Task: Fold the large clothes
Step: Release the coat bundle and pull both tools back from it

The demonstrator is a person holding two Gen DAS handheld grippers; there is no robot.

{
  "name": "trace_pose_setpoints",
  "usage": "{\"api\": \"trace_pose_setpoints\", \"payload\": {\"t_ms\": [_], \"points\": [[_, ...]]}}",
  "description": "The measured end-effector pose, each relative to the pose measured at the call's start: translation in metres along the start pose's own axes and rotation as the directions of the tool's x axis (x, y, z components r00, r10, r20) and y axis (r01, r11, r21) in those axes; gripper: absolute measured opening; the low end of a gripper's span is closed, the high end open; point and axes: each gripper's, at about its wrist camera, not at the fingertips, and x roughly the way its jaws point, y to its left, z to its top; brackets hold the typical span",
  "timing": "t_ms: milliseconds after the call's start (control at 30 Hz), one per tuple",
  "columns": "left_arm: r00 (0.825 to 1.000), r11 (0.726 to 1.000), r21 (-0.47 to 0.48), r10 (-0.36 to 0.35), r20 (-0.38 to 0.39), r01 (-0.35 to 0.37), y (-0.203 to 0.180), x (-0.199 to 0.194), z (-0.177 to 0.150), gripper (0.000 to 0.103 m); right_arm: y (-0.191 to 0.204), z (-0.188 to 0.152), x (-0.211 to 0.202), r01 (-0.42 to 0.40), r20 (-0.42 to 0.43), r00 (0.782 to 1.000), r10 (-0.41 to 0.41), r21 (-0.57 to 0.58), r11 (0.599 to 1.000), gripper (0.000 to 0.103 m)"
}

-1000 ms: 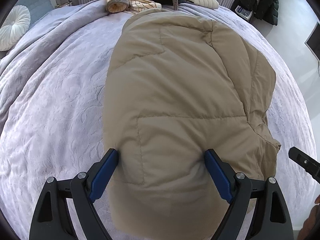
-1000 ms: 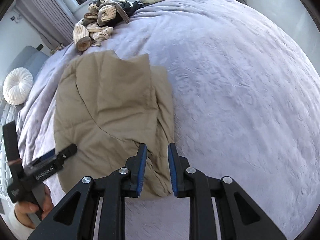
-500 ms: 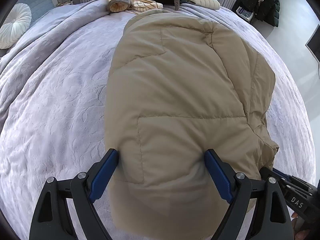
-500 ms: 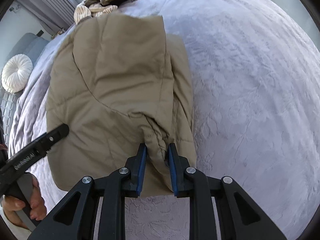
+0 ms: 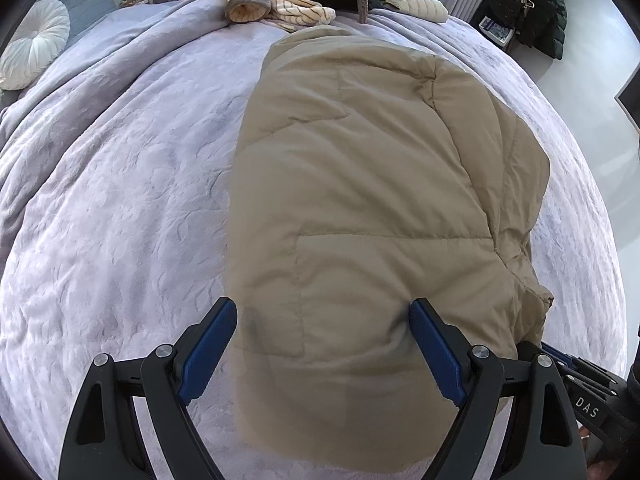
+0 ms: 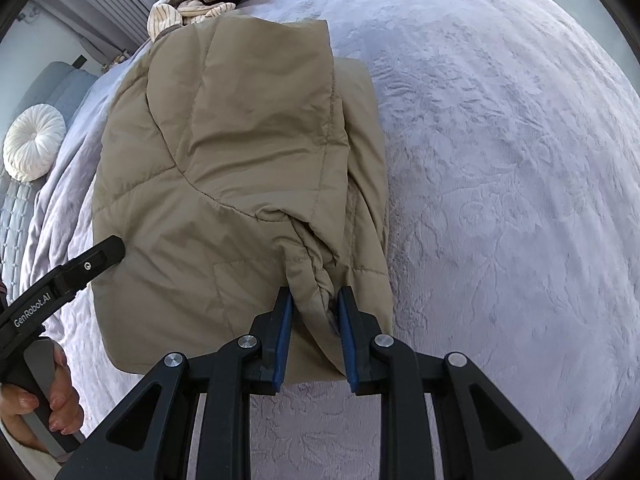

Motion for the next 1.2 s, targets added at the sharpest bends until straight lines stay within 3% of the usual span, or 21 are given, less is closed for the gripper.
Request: {"api": "trace_pose_setpoints", "payload": {"t_ms": [400,733,1133,1167,1200], "points": [[1.000,1.000,-0.018,-0.005,-0.016,0.005,0.011,-0.019,-0.009,0.089,0.003,-0.005,-0.028,-0.033,-0.023,0.999,0.033,-0.004,0.999,0.025],[0.998,0.999,-0.028,-0.026,-0.060,0.025,0.021,-0.051,-0.038,0.089,0.018,-0.032,-0.049,-0.065,-0.079,0.995,0.064,-0.021,0.998,0.025],[0.997,1.000,0.019,-0.014,-0.073,0.015,0.019,-0.092,-0.062,0.089,0.039,-0.041,-0.073,-0.055,-0.099,0.994,0.050,-0.040,0.998,0.025],[0.997,0.999,0.021,-0.022,-0.075,0.024,0.018,-0.095,-0.064,0.089,0.041,-0.043,-0.074,-0.058,-0.101,0.993,0.054,-0.041,0.997,0.026],[0.997,0.999,0.023,-0.028,-0.077,0.029,0.018,-0.098,-0.065,0.089,0.044,-0.044,-0.076,-0.066,-0.108,0.992,0.061,-0.044,0.997,0.035]]}}
